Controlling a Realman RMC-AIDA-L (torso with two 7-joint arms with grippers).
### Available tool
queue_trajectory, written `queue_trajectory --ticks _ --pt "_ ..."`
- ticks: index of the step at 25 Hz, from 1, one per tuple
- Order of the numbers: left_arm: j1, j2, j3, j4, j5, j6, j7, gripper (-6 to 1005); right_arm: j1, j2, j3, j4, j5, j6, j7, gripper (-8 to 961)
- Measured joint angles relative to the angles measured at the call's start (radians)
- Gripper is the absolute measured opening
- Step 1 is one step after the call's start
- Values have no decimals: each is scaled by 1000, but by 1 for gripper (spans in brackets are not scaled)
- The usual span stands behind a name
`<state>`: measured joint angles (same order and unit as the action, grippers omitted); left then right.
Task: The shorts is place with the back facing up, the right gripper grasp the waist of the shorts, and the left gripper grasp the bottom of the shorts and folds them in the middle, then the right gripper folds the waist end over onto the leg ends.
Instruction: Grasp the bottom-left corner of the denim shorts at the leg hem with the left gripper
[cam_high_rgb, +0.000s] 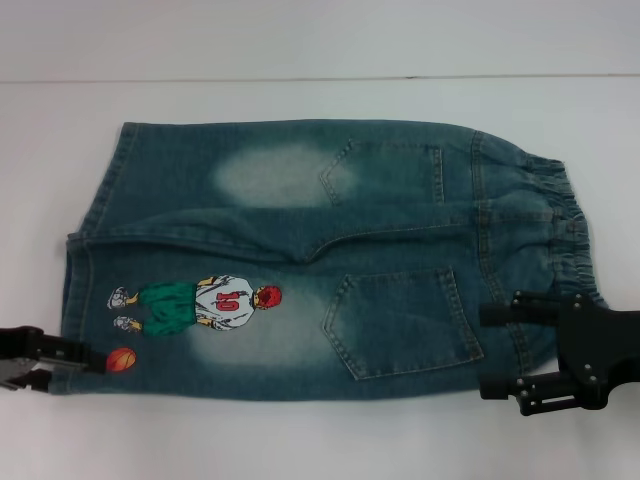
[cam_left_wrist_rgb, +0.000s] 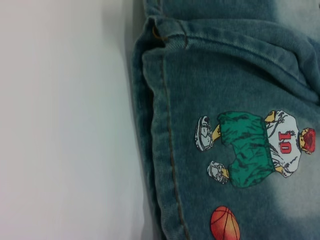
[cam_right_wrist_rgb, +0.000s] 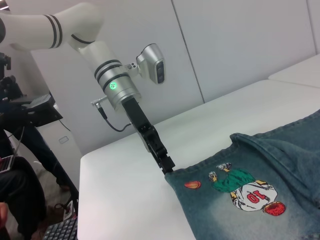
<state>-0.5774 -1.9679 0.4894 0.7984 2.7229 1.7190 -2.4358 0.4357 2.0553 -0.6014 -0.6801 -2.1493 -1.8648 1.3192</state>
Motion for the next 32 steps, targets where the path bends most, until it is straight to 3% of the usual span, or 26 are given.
queue_trajectory --ticks 17,24,32 --pt "-23 -8 0 -16 -8 -27 7 887 0 -1 6 4 0 -5 0 942" --pt "-12 -14 45 -12 -4 -63 34 864 -1 -1 6 4 0 -5 0 942" --pt "-9 -16 42 -6 -10 -63 39 553 -2 -3 6 4 0 -3 0 942"
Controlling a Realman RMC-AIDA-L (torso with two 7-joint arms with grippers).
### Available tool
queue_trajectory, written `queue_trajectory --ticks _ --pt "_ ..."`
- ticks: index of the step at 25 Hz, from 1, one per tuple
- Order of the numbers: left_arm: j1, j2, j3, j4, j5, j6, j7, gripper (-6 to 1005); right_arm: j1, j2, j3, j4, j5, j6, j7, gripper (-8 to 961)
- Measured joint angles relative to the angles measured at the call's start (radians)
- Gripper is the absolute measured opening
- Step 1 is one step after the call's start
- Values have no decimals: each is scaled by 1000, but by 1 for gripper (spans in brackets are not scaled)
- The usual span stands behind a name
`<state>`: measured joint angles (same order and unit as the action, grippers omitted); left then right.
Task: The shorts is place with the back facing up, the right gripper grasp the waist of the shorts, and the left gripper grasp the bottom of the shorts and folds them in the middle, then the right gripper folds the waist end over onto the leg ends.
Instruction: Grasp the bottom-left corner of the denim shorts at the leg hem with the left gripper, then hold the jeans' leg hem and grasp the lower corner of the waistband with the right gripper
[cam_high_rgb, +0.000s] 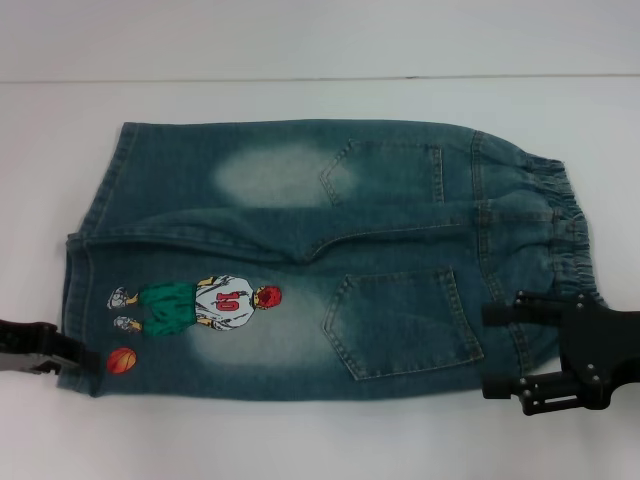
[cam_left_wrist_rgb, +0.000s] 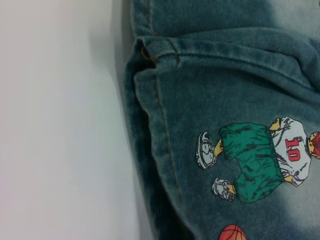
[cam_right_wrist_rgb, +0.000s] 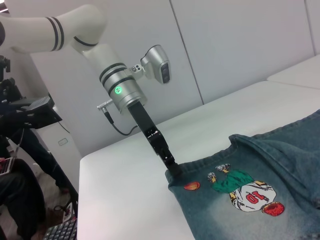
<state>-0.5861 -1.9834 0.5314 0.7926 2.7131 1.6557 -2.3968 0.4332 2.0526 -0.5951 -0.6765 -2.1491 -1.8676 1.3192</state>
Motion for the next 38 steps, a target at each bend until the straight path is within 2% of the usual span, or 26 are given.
queue_trajectory --ticks 6,9,13,16,21,23,27,31,38 --pt "0 0 -2 1 -1 2 1 295 1 -3 9 0 0 0 8 941" --pt "-2 0 -3 1 -1 5 1 167 6 -5 51 -7 2 0 44 941" --pt "-10 0 -4 1 -6 7 2 30 30 -26 149 -33 4 7 169 941" --pt "-13 1 -4 1 -31 7 2 30 48 -57 189 -74 4 33 338 941" --pt "-14 6 -4 0 -77 4 2 30 78 -111 171 -173 -56 59 599 941" --pt "-14 7 -4 1 -91 2 5 30 95 -120 160 -235 -136 63 651 941" --pt "-16 7 -4 2 -116 -2 12 31 142 -120 120 -334 -339 50 680 941" --pt "-20 8 -4 2 -129 -4 13 31 193 -112 53 -367 -501 37 682 942" --pt "-22 6 -4 2 -131 -6 18 31 238 -91 -99 -364 -644 28 678 942"
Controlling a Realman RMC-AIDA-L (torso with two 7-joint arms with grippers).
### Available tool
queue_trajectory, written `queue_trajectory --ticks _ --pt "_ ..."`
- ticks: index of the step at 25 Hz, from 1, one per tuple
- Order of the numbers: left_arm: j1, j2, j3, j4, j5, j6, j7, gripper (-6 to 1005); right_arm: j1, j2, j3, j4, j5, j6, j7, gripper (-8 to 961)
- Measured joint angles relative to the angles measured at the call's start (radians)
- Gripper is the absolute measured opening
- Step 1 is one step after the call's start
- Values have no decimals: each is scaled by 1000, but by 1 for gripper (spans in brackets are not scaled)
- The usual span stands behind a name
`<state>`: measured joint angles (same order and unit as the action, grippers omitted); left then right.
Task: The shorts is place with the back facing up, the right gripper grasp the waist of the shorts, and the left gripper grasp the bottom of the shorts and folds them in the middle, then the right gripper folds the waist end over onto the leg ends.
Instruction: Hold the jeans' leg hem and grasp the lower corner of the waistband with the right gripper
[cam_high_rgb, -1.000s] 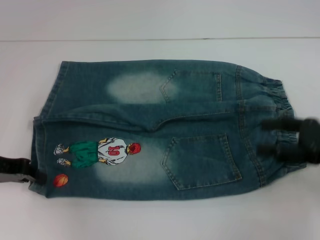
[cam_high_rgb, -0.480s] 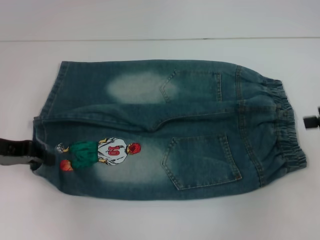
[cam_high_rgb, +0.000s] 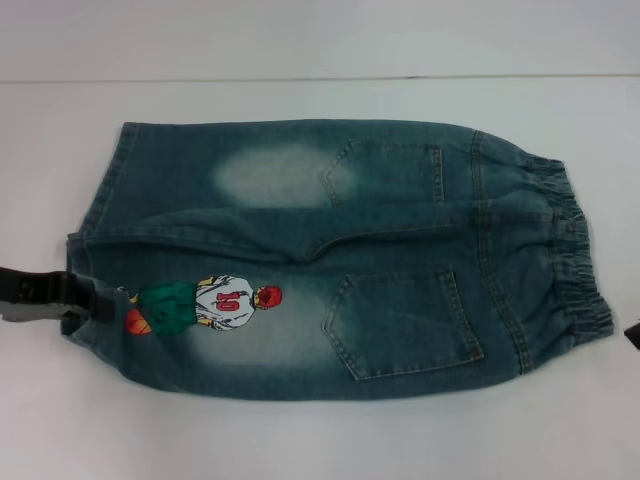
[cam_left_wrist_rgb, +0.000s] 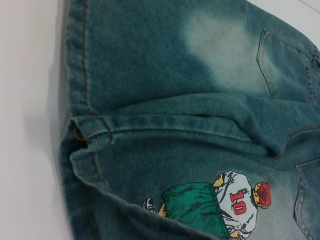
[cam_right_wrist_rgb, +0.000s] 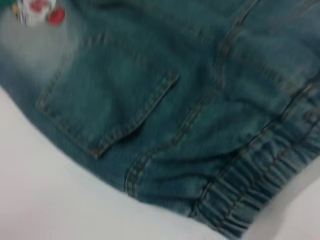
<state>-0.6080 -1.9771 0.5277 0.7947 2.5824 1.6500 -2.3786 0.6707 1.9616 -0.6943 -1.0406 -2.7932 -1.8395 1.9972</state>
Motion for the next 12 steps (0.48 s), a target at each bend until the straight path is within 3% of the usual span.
queue_trajectory --ticks 12 --pt "0 0 -1 -5 -26 -6 8 32 31 22 -135 37 -33 37 5 941"
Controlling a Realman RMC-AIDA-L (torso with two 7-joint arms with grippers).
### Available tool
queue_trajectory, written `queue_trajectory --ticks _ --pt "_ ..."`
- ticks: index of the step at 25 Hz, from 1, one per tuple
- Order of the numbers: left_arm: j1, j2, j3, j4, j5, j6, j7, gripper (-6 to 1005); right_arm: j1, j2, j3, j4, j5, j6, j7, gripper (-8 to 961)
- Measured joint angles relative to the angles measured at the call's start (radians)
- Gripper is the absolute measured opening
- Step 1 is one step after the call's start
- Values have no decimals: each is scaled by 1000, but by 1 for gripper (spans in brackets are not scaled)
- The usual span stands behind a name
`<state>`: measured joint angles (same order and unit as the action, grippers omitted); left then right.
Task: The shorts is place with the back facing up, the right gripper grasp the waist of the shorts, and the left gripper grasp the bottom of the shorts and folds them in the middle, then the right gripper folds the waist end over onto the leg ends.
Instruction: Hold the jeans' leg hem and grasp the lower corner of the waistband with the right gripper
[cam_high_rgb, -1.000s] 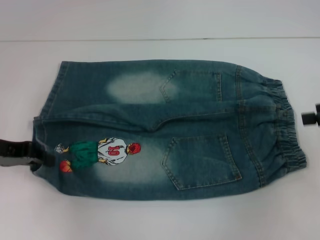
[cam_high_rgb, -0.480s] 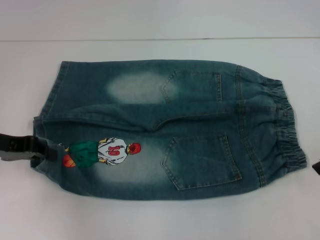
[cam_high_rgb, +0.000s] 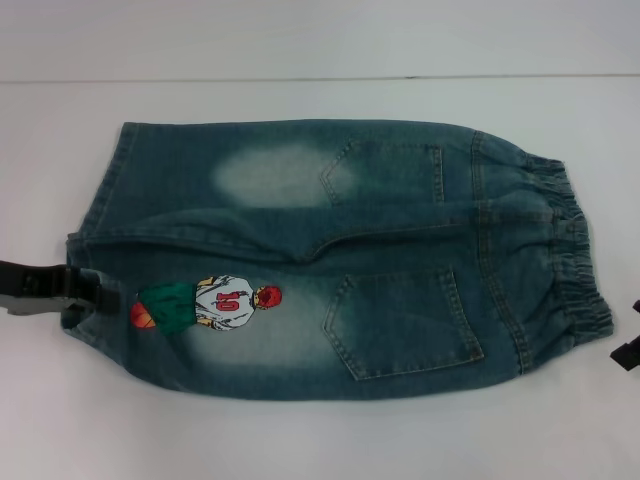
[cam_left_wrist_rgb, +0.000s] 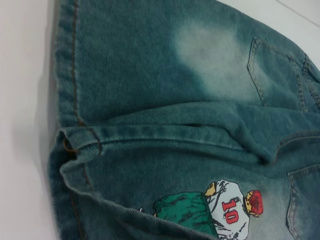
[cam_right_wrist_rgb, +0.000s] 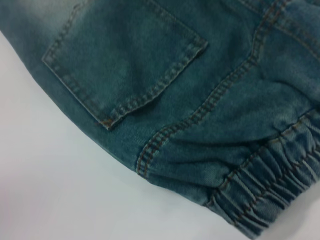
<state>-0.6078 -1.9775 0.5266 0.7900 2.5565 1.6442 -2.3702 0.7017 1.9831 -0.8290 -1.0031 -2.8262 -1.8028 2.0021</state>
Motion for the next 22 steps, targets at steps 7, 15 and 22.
queue_trajectory --ticks 7,15,22 --pt "1 0 -1 0 -1 0 0 32 37 13 -18 66 -47 49 2 941" --pt "2 2 0 0 -15 0 0 32 50 33 -58 92 -68 88 16 942" --pt "2 2 0 -2 -15 0 0 31 59 44 -59 101 -62 95 16 938"
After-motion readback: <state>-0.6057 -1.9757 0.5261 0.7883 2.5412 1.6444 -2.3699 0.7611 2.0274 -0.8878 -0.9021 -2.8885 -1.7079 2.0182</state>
